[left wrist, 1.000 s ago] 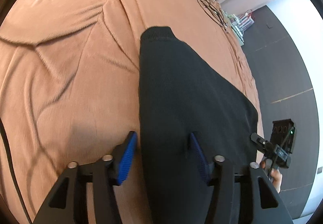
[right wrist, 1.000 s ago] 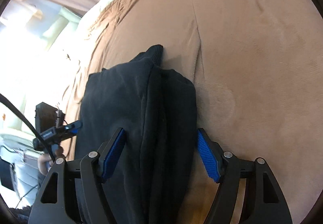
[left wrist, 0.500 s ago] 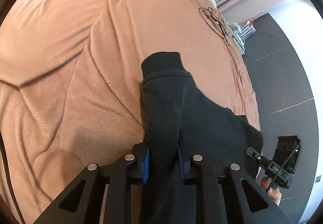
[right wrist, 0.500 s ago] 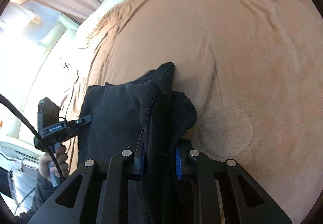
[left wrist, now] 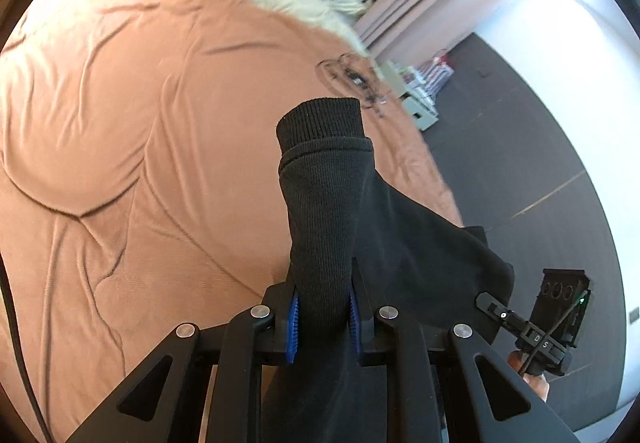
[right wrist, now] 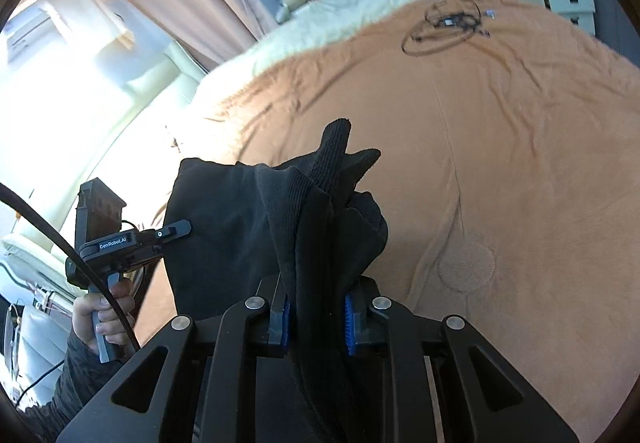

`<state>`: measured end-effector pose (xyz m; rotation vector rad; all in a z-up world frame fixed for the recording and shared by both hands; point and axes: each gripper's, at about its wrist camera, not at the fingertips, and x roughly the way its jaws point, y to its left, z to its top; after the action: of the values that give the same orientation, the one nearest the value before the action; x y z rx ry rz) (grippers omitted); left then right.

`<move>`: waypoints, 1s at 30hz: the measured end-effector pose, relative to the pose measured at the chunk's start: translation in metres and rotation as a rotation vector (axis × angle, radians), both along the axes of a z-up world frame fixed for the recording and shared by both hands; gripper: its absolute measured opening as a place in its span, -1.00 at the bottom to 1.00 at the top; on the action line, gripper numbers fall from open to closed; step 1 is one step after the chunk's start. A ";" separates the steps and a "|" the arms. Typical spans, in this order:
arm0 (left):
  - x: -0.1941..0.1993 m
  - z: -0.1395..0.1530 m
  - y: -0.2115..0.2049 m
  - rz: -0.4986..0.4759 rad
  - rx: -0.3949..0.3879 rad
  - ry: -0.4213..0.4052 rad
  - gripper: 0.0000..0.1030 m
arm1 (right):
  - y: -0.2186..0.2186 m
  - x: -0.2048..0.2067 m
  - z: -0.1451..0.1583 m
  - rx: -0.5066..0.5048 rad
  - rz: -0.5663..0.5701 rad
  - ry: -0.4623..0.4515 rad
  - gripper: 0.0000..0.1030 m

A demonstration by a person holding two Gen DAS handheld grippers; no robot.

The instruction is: Fold small clothes

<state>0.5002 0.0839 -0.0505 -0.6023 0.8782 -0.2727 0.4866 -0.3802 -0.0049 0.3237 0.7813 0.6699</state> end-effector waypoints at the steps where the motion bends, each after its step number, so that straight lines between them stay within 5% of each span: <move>1: -0.004 0.007 -0.003 -0.003 0.000 -0.013 -0.61 | -0.005 -0.012 0.005 0.008 -0.002 -0.015 -0.70; 15: -0.075 0.104 -0.078 -0.059 0.009 -0.191 -0.62 | -0.077 -0.129 0.073 0.015 -0.073 -0.201 -0.70; 30: -0.100 0.181 -0.241 -0.266 -0.014 -0.273 -0.62 | -0.179 -0.261 0.143 -0.071 -0.261 -0.310 -0.71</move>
<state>0.4002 -0.1569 0.1309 -0.4475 0.6914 -0.5887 0.2255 -0.5595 0.1385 0.2439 0.4555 0.4310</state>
